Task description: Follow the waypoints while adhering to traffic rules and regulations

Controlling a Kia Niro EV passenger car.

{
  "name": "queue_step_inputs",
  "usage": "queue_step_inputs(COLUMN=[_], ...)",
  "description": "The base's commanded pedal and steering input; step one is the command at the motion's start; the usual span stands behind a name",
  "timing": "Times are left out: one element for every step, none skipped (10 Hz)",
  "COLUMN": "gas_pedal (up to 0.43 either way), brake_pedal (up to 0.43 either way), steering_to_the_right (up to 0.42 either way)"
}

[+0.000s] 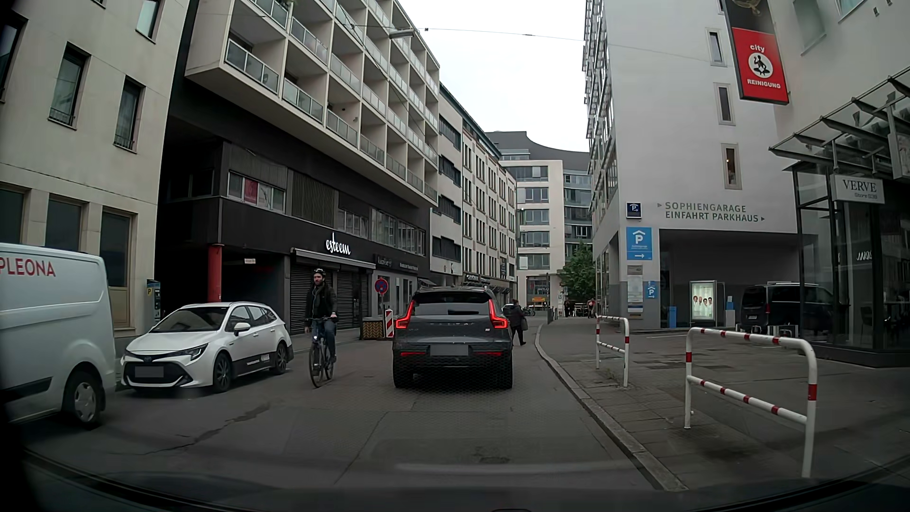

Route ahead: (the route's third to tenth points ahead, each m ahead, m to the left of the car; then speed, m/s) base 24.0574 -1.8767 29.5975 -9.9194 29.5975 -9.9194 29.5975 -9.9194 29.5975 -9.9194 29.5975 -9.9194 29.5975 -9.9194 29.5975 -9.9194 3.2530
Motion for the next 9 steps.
queue_step_inputs(gas_pedal=[0.0,0.0,0.0,0.0,0.0,0.0,0.0,0.0,0.0], brake_pedal=[0.0,0.0,0.0,0.0,0.0,0.0,0.0,0.0,0.0], steering_to_the_right=[0.04,0.035,0.034,0.033,0.03,0.026,0.025,0.023,0.021])
